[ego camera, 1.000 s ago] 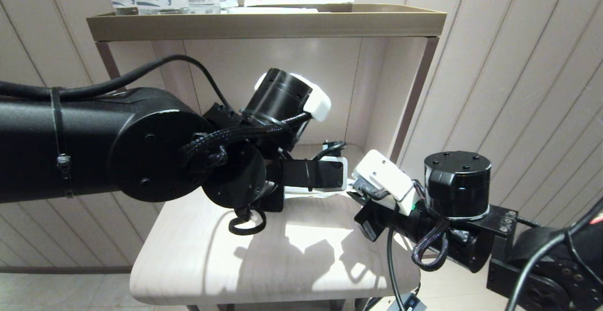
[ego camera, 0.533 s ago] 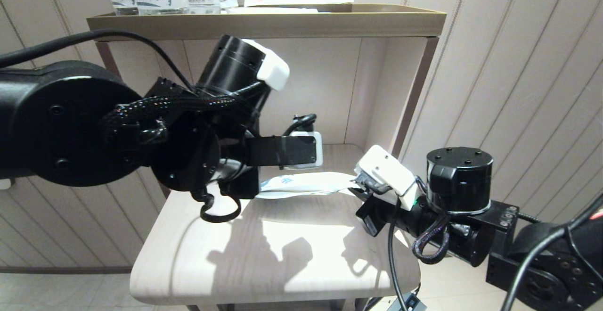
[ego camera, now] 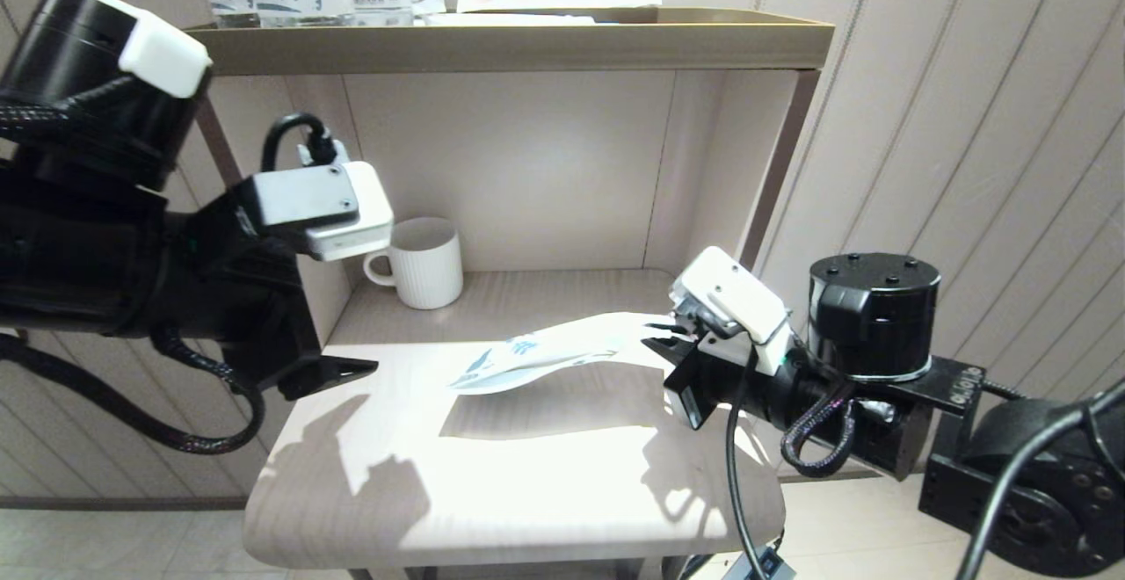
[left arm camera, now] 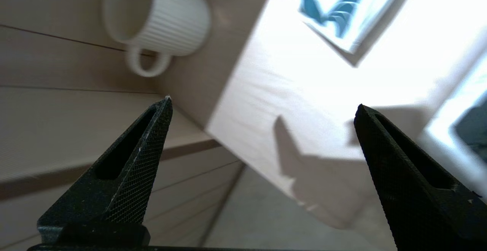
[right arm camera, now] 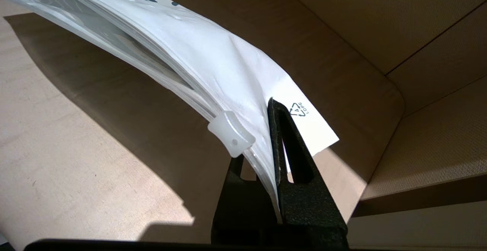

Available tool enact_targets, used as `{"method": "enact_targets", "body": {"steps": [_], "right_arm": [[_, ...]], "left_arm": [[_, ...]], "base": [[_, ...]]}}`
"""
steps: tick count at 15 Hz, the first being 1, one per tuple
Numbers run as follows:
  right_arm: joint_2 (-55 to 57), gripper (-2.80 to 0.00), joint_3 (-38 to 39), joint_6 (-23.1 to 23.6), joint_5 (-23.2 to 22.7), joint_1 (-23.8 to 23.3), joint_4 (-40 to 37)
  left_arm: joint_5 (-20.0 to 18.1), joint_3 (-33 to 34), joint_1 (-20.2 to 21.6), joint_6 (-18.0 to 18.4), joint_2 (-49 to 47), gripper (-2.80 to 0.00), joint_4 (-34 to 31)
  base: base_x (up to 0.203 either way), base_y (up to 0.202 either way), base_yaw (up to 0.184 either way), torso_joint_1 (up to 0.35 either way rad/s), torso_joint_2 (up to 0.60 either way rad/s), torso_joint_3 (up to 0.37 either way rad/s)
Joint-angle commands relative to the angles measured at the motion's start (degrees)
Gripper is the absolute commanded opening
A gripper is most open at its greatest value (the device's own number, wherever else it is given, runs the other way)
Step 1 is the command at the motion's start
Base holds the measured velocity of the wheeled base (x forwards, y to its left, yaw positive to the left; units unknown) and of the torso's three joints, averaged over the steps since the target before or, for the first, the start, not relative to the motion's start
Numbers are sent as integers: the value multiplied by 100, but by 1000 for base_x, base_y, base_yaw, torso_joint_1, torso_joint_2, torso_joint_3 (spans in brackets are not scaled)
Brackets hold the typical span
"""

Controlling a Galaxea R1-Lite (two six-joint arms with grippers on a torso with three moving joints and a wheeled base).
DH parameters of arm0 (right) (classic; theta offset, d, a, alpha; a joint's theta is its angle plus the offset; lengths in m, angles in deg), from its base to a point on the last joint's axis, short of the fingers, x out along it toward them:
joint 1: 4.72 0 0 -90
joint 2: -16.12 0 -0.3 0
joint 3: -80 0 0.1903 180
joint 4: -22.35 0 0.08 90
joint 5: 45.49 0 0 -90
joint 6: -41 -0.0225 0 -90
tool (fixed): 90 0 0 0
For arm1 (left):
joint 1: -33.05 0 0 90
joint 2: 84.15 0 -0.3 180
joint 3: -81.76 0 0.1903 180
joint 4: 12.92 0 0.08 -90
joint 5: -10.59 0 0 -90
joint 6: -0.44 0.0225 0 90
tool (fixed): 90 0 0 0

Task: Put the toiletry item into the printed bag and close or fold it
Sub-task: Place the comb into the storage bag

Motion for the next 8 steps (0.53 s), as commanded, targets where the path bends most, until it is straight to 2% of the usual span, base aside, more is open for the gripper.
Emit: {"method": "enact_targets", "body": {"steps": [1, 3, 4, 8], "right_arm": [[-210, -280, -187, -276, -190, -45, -424], [-274, -280, -333, -623, -453, -152, -645], [-255, -280, -432, -779, -464, -156, -679], [-277, -280, -894, -1421, -532, -202, -1612]], "left_arm": [[-987, 286, 364, -343, 415, 0, -160], [-1628, 777, 545, -551, 434, 0, -9], [-1823, 999, 586, -602, 421, 0, 203], [-2885, 1587, 610, -852, 73, 0, 1611]], "base": [[0, 0, 0, 0, 0, 0], [0, 0, 0, 0, 0, 0], [0, 0, 0, 0, 0, 0], [0, 0, 0, 0, 0, 0]]}}
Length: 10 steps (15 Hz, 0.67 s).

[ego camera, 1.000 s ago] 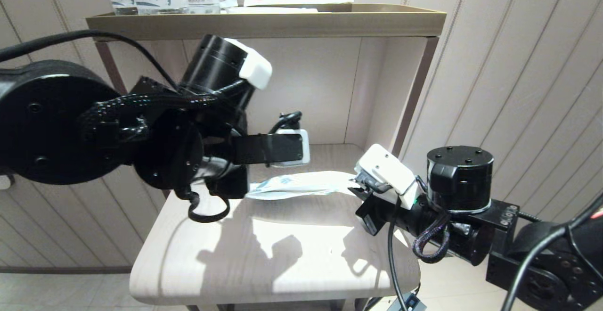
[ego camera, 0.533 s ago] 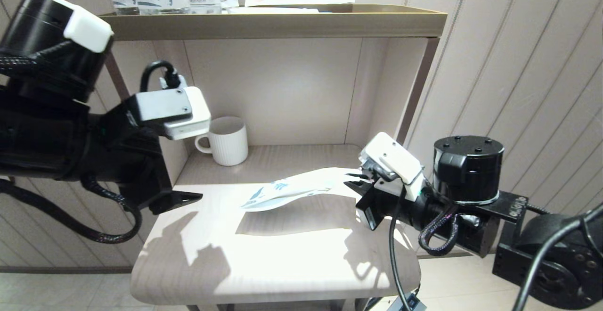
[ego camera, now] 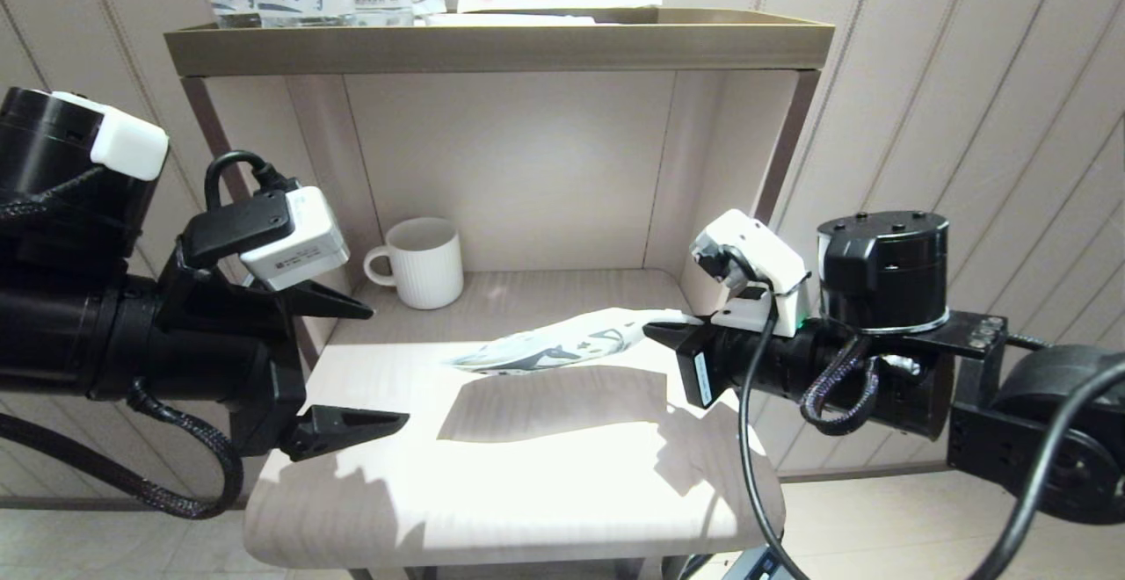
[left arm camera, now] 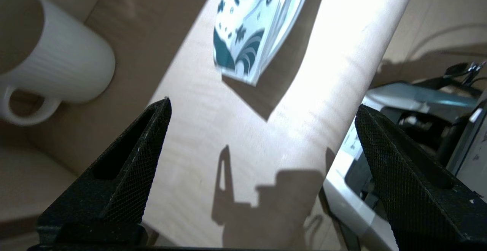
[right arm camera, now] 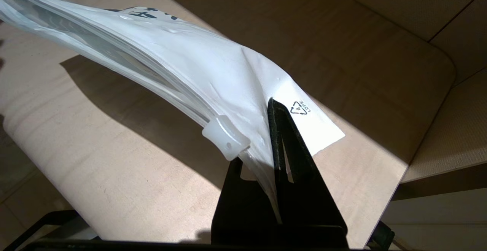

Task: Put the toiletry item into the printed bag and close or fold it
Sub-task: Hand it to the other hand

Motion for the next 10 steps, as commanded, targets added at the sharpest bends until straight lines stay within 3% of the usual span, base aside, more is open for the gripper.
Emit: {"method": "enact_targets", "body": {"steps": [1, 3, 7, 10], "right_arm": [[-14, -280, -156, -78, -87, -97, -119], [-51, -280, -158, -127, -167, -97, -115], [-150, -280, -210, -311, -175, -94, -112], [-268, -280, -166, -402, -407, -44, -121]], "left_arm": [[-595, 191, 9, -9, -307, 0, 512], [-1127, 141, 79, -11, -599, 0, 680], [-2273, 28, 755, 16, -1011, 0, 827], [-2426, -70, 783, 58, -1369, 0, 852]], "base": [[0, 0, 0, 0, 0, 0], [0, 0, 0, 0, 0, 0], [0, 0, 0, 0, 0, 0], [0, 0, 0, 0, 0, 0]]}}
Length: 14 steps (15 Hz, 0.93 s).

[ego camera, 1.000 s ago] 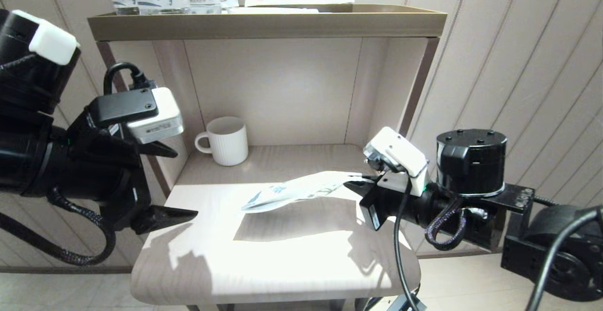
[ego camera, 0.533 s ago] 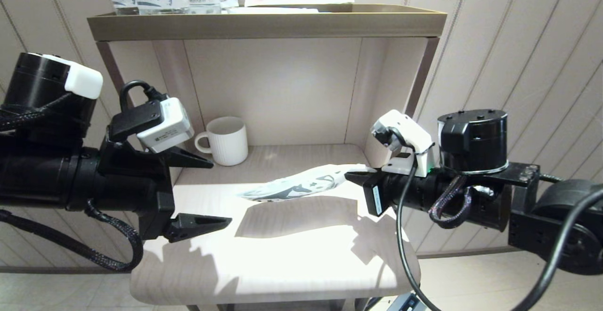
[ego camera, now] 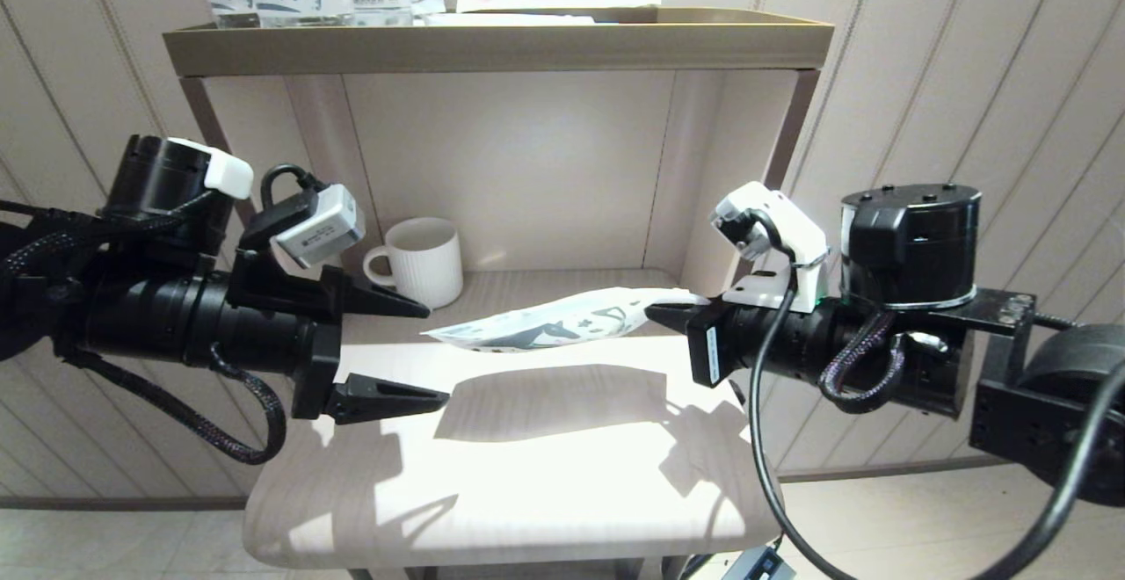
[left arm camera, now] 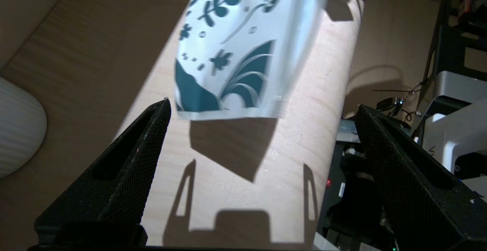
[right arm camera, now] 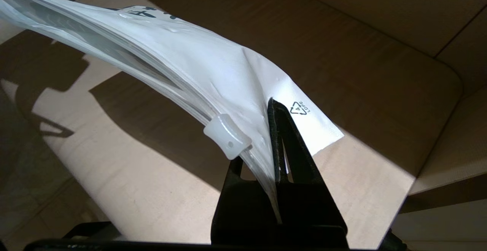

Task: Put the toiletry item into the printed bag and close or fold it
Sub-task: Hand it to the other hand

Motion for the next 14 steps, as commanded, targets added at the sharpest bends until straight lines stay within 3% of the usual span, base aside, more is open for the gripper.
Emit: {"method": "enact_targets", "body": {"steps": [1, 4, 14], "right_arm": [[-95, -280, 49, -45, -184, 28, 15], [-95, -280, 66, -149, -202, 62, 15], [2, -280, 67, -298, -448, 72, 7]], "left_arm": [[-54, -142, 33, 26, -426, 0, -8], [-236, -276, -34, 24, -620, 0, 3], [-327, -240, -248, 24, -667, 0, 109]], "base": [[0, 0, 0, 0, 0, 0], [0, 0, 0, 0, 0, 0], [0, 0, 0, 0, 0, 0]]}}
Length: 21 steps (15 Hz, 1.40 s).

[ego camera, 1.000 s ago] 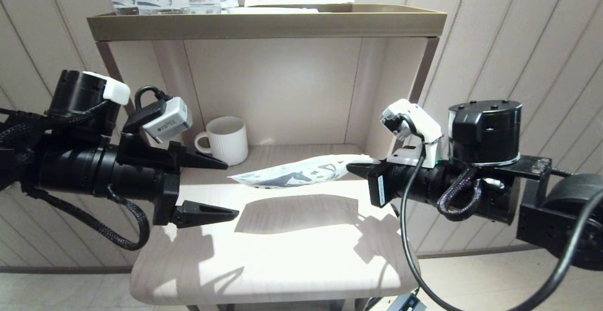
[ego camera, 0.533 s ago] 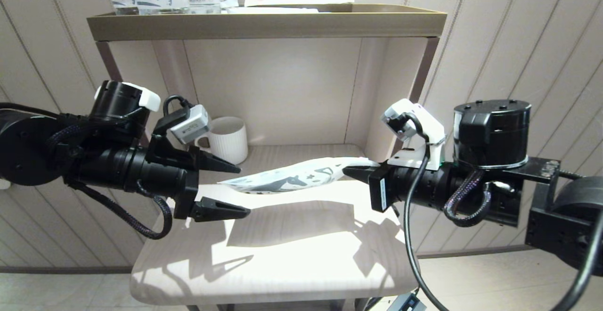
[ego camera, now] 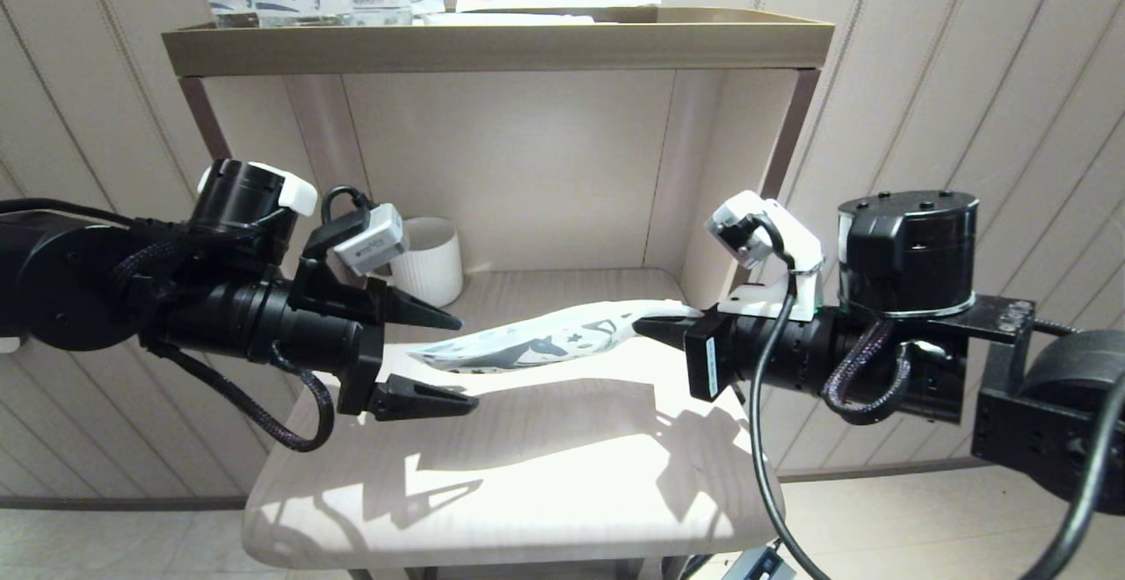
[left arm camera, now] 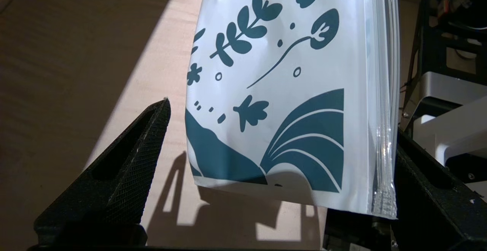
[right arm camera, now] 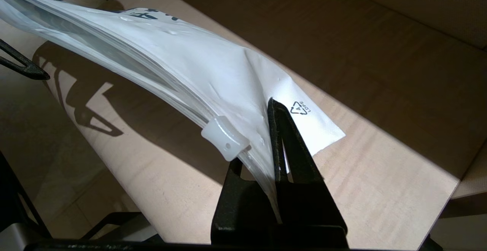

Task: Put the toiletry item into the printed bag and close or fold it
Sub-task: Hand it to the other hand

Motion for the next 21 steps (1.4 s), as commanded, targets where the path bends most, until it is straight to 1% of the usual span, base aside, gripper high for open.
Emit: {"method": "enact_targets", "body": {"steps": [1, 8, 11, 12, 13, 15, 21], "right_arm": [[27, -280, -3, 5, -8, 4, 20], [71, -280, 6, 5, -17, 4, 25], [54, -280, 6, 14, -17, 4, 26], [45, -280, -3, 14, -17, 4, 26], [45, -280, 5, 14, -17, 4, 26], [53, -280, 6, 14, -17, 4, 26], [62, -280, 6, 23, -26, -5, 26]], "left_arm": [[-27, 28, -42, 30, -10, 0, -1], [-18, 47, -60, 40, -27, 0, -1], [-9, 109, -77, 147, -63, 0, 30], [-9, 165, -91, 153, -63, 0, 136], [-3, 262, -101, 154, -63, -280, 301], [24, 388, -235, 134, -108, -280, 604], [26, 414, -271, 154, -124, -280, 623]], "base": [[0, 0, 0, 0, 0, 0], [0, 0, 0, 0, 0, 0], [0, 0, 0, 0, 0, 0], [0, 0, 0, 0, 0, 0], [0, 0, 0, 0, 0, 0], [0, 0, 0, 0, 0, 0], [0, 0, 0, 0, 0, 0]]}}
